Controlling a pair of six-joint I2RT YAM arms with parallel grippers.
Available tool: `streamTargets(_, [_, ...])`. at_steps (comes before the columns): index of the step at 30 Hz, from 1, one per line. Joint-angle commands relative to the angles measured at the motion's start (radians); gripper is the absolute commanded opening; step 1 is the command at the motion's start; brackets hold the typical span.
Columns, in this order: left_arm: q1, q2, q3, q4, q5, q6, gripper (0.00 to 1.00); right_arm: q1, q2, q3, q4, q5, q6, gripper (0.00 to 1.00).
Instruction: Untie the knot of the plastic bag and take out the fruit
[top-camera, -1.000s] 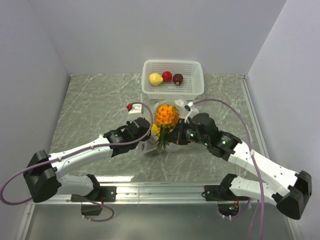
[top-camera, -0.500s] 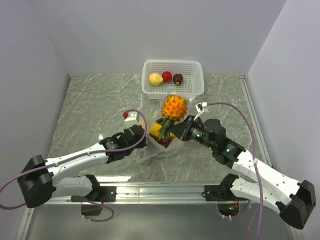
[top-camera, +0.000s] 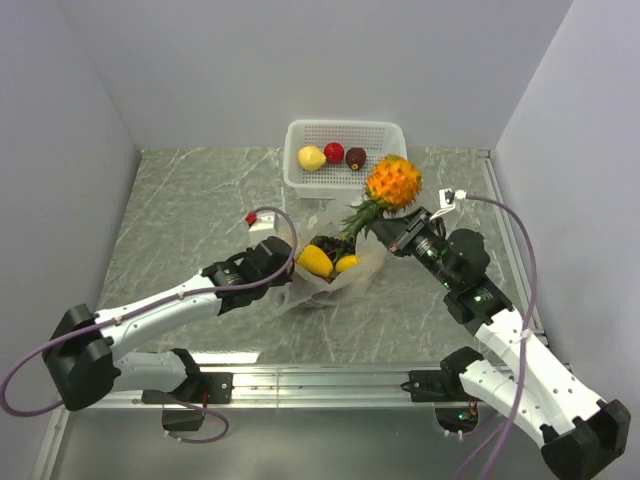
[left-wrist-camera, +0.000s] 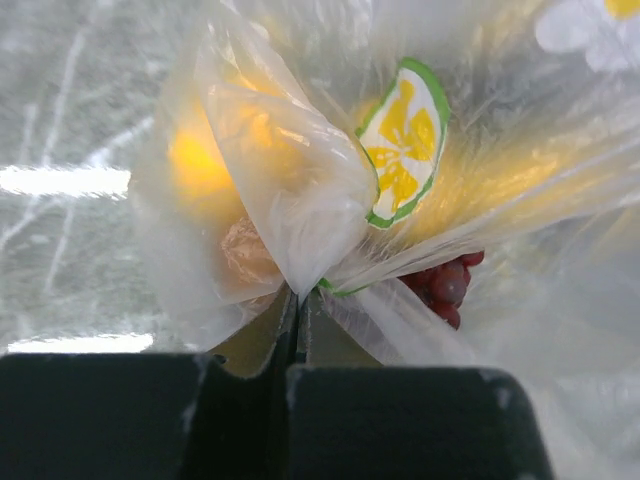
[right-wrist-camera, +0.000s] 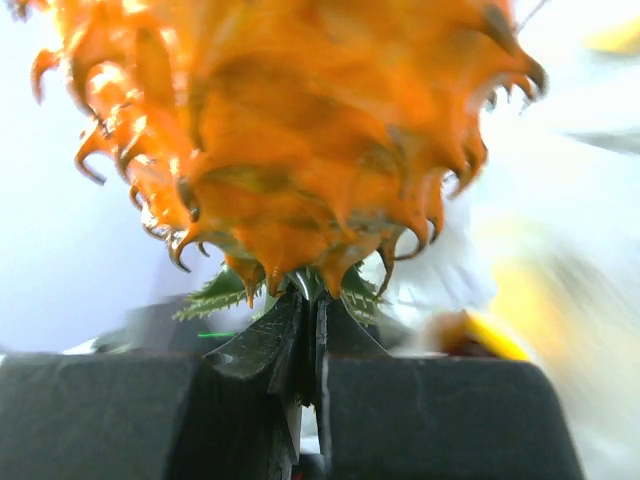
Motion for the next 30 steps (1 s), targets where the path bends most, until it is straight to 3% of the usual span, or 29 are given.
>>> streamTargets(1, [0.027, -0.081, -0.009, -0.002, 0.009, 0.041, 0.01, -0.049, 0.034, -0.121, -0.041, 0.009, 0.049, 0.0])
streamTargets(7, [0.05, -0.135, -0.021, -0.039, 0.035, 0.07, 0.01, -0.061, 0.122, -0.276, -0.042, 0.149, 0.102, 0.0])
streamTargets(11, [0.093, -0.153, -0.043, -0.059, 0.062, 0.092, 0.01, -0.084, 0.146, -0.287, -0.06, 0.173, 0.104, 0.0])
streamTargets(15, [0.095, -0.138, -0.041, -0.059, 0.096, 0.118, 0.01, -0.084, 0.12, -0.165, -0.12, 0.101, -0.003, 0.0])
streamTargets(20, [0.095, -0.08, 0.0, -0.058, 0.134, 0.153, 0.01, -0.084, 0.102, 0.136, -0.319, -0.009, -0.145, 0.0])
streamTargets(25, [0.093, -0.032, 0.043, -0.084, 0.134, 0.168, 0.01, -0.084, 0.194, 0.43, -0.462, -0.147, -0.197, 0.0])
streamTargets(30, [0.093, 0.006, 0.111, -0.122, 0.125, 0.211, 0.01, -0.089, 0.26, 0.567, -0.442, -0.209, -0.206, 0.0])
